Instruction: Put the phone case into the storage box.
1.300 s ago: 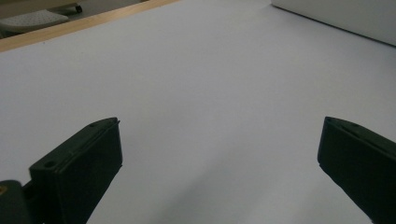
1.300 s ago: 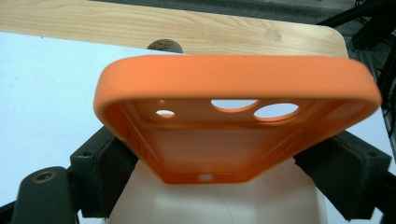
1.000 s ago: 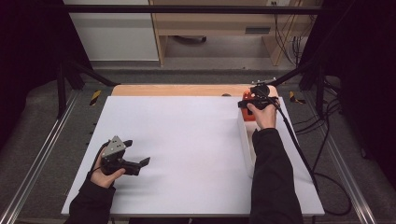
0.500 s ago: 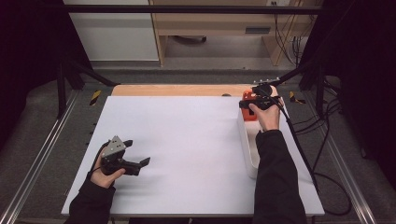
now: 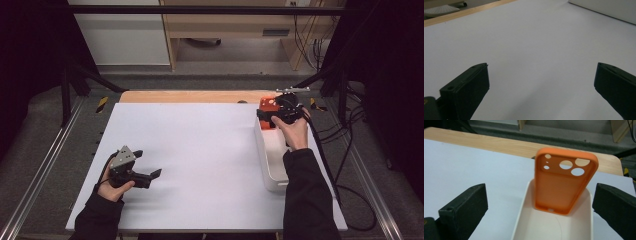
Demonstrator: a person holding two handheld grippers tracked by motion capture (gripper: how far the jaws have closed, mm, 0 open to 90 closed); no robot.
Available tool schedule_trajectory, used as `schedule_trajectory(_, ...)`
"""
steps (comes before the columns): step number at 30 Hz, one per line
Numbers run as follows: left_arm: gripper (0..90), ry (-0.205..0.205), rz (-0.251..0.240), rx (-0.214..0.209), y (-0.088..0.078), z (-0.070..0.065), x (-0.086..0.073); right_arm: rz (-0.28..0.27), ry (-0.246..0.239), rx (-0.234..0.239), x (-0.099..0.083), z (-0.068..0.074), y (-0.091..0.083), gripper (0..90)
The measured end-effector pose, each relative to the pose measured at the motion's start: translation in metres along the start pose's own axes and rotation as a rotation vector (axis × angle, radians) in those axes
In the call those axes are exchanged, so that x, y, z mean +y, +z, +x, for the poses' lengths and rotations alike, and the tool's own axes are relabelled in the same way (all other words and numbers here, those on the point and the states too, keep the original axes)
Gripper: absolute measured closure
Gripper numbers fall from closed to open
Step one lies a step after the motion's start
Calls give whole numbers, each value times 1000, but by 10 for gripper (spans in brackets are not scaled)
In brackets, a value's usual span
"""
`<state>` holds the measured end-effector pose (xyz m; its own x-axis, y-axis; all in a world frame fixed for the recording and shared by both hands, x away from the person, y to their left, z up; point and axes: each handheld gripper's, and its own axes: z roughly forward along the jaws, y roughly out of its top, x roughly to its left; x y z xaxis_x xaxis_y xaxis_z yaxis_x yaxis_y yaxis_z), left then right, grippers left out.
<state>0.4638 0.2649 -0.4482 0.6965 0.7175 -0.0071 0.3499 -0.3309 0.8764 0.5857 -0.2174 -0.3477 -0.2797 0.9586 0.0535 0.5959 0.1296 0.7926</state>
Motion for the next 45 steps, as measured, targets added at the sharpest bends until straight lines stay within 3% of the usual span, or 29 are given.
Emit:
schedule_trajectory(12,0,3,-2,-2,0,-1,0,-139,-126,183,-17,20,-51,5)
schedule_trajectory(26,0,11,-13,-8,-1,-4,1,-223,-213,359,-63,30,-80,5)
schedule_trajectory(31,0,14,-19,-11,-1,-5,2,-239,-238,413,-86,26,-82,4)
schedule_trajectory(45,0,19,-34,-20,-3,-7,3,-289,-240,469,-140,1,-86,4)
